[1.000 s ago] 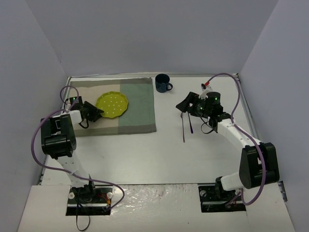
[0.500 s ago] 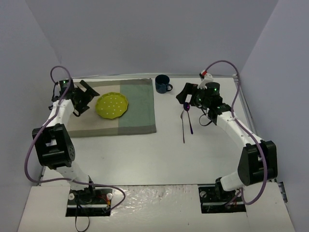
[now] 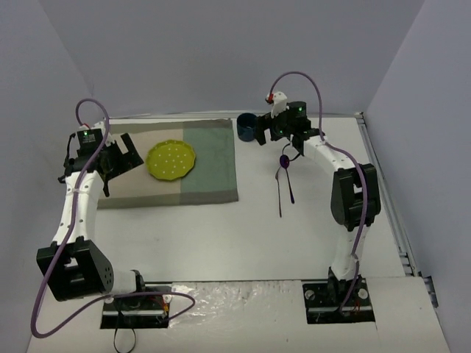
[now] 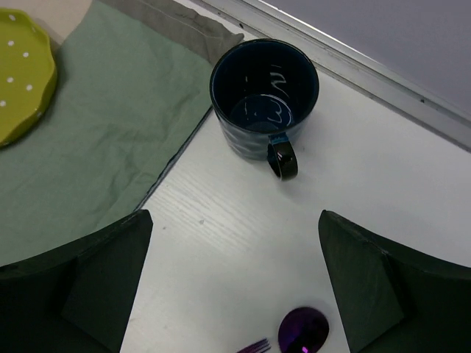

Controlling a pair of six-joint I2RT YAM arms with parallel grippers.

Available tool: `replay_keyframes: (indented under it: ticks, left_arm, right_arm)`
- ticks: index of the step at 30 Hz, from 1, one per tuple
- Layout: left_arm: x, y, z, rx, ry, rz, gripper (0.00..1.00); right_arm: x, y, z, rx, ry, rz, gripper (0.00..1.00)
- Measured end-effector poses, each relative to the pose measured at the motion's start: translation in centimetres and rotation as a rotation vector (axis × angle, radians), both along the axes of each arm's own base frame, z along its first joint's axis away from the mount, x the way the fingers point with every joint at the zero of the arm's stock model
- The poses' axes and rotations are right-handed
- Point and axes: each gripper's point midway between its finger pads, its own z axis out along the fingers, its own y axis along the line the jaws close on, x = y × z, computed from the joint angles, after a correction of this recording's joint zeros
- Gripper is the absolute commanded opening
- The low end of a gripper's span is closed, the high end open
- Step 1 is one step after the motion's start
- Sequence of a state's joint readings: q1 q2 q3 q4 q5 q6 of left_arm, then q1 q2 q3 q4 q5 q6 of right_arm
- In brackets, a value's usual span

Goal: Set the dinner table for one person

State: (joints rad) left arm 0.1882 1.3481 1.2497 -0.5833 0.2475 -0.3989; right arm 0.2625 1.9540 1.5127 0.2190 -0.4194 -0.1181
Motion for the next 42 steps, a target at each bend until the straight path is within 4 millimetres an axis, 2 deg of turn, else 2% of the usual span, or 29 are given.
replay_keyframes:
  ticks: [6, 9, 14, 18, 21, 26, 31, 33, 35, 39, 42]
  left_arm:
    - [-1.1, 0.2, -2.1, 0.052, 0.048, -0.045, 0.97]
    - [-1.1, 0.5, -2.0, 0.078, 0.037, -0.052, 0.97]
    - [-1.3, 1.1, -1.6, 0.117, 0.026, -0.041, 0.97]
    - [-1.3, 1.4, -1.6, 0.127, 0.031, -0.033, 0.97]
    - [-1.4, 1.4, -1.7, 0.127, 0.032, -0.032, 0.97]
    - [-1.3, 1.3, -1.7, 0.118, 0.033, -0.032, 0.97]
    - [-1.2, 1.0, -2.0, 0.103, 0.039, -0.039, 0.97]
    - [-1.2, 0.9, -2.1, 0.096, 0.041, -0.042, 0.97]
    - [-1.2, 0.8, -2.1, 0.093, 0.041, -0.043, 0.97]
    - [-1.2, 0.8, -2.1, 0.090, 0.041, -0.045, 0.97]
    - [-1.1, 0.7, -2.2, 0.084, 0.042, -0.045, 0.97]
  right_arm:
    - [3.9, 1.1, -4.2, -0.061, -0.021, 0.121, 0.78]
    - [5.1, 0.8, -6.0, -0.060, -0.010, 0.154, 0.76]
    - [6.7, 0.4, -6.9, -0.053, -0.023, 0.175, 0.72]
    - [8.0, 0.8, -7.1, -0.044, -0.047, 0.187, 0.67]
    - [8.3, 1.1, -7.9, -0.043, -0.043, 0.192, 0.61]
    - [8.5, 1.4, -9.3, -0.048, -0.031, 0.197, 0.56]
    - [8.6, 1.3, -10.0, -0.056, -0.023, 0.194, 0.43]
    - [8.7, 1.3, -10.0, -0.059, -0.026, 0.191, 0.33]
    - [8.8, 1.2, -9.9, -0.061, -0.031, 0.188, 0.18]
    - [9.0, 1.2, -9.7, -0.068, -0.041, 0.181, 0.01]
    - [9.2, 1.0, -9.7, -0.073, -0.048, 0.170, 0.00]
